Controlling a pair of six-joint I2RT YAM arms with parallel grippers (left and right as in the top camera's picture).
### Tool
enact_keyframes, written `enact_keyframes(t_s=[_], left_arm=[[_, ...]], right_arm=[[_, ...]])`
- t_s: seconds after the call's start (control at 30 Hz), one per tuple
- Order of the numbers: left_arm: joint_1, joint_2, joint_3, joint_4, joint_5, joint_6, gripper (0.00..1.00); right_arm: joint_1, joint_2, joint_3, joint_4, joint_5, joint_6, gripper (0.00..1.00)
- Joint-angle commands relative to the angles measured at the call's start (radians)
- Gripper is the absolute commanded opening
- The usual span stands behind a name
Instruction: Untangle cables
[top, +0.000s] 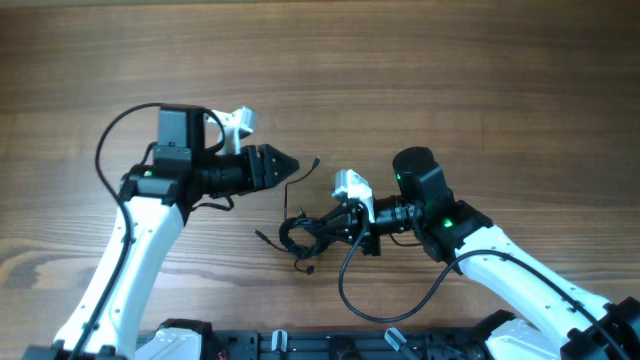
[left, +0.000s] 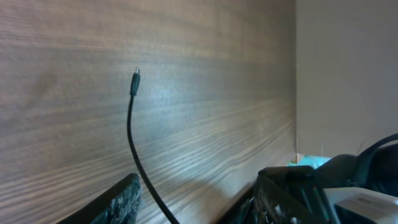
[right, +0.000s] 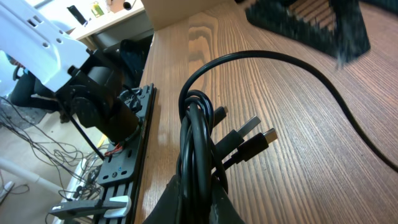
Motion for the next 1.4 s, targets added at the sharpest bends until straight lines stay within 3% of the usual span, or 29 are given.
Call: enact_keyframes(t_s=[0.0, 0.1, 0.2, 0.33, 0.47, 0.5, 0.57, 0.63, 0.8, 0.9, 0.93, 0.97, 1.0, 1.07, 1.13, 1.2, 1.23, 1.27, 1.3, 1.37], left_arm=[[-0.045, 0.077, 0.014, -0.002, 0.023, -0.001, 0.45], [-0.051, 0.125, 0.014, 0.020, 0.017, -0.001, 0.04], [-0.048, 0.131, 0.014, 0.040, -0.071, 0.002, 0.04], [0.017, 0.099, 0.023, 0.101, -0.073, 0.028, 0.04], [0.024, 0.041, 0.023, 0.103, -0.071, 0.060, 0.04], [0.024, 0.035, 0.023, 0.098, -0.071, 0.059, 0.09], [0.024, 0.041, 0.022, 0.064, -0.071, 0.058, 0.63], [0.024, 0.052, 0.022, -0.014, -0.048, 0.055, 0.68], [-0.010, 0.075, 0.022, -0.082, 0.126, 0.056, 0.58], [-0.051, 0.075, 0.022, -0.082, 0.129, 0.089, 0.53], [-0.064, 0.075, 0.022, -0.082, 0.129, 0.105, 0.31], [-0.071, 0.075, 0.022, -0.083, 0.122, 0.113, 0.15], [-0.076, 0.075, 0.022, -0.083, 0.076, 0.112, 0.04], [-0.069, 0.075, 0.022, -0.087, -0.193, 0.111, 0.04], [-0.048, 0.068, 0.023, -0.076, -0.332, 0.112, 0.04], [-0.015, 0.045, 0.023, -0.051, -0.325, 0.111, 0.04], [-0.008, 0.031, 0.023, -0.048, -0.279, 0.112, 0.08], [-0.009, 0.028, 0.023, -0.055, -0.230, 0.112, 0.36], [-0.011, 0.031, 0.022, -0.064, -0.198, 0.113, 0.57], [-0.013, 0.049, 0.022, -0.108, -0.119, 0.113, 0.75]], right_arm=[[-0.004, 0.003, -0.003, 0.002, -0.008, -0.021, 0.04], [-0.004, 0.003, -0.003, 0.000, -0.008, -0.019, 0.04], [-0.004, 0.003, -0.003, -0.022, 0.018, 0.000, 0.04], [-0.004, 0.003, -0.003, -0.022, 0.133, 0.295, 0.04], [-0.004, 0.003, -0.003, -0.019, 0.134, 0.353, 0.04], [-0.004, 0.003, -0.003, -0.016, 0.133, 0.352, 0.04], [-0.004, 0.003, -0.003, -0.016, 0.134, 0.345, 0.04], [-0.004, 0.003, -0.003, -0.017, 0.134, 0.317, 0.04], [-0.004, 0.003, -0.003, -0.031, -0.001, 0.115, 0.04], [-0.004, 0.003, -0.004, -0.039, -0.045, 0.071, 0.04], [-0.004, 0.003, -0.004, -0.040, -0.044, 0.071, 0.04], [-0.004, 0.003, -0.004, -0.040, -0.043, 0.068, 0.04], [-0.004, 0.003, -0.004, -0.040, -0.043, 0.060, 0.04], [-0.004, 0.003, -0.004, -0.049, 0.010, 0.071, 0.04], [-0.004, 0.003, -0.004, -0.070, 0.129, 0.164, 0.04], [-0.004, 0.003, -0.004, -0.093, 0.124, 0.166, 0.04], [-0.004, 0.003, -0.004, -0.094, 0.100, 0.163, 0.04], [-0.004, 0.003, -0.004, -0.093, 0.093, 0.161, 0.04], [-0.004, 0.003, -0.004, -0.093, 0.078, 0.143, 0.04], [-0.004, 0.003, -0.004, -0.095, -0.064, -0.031, 0.04]])
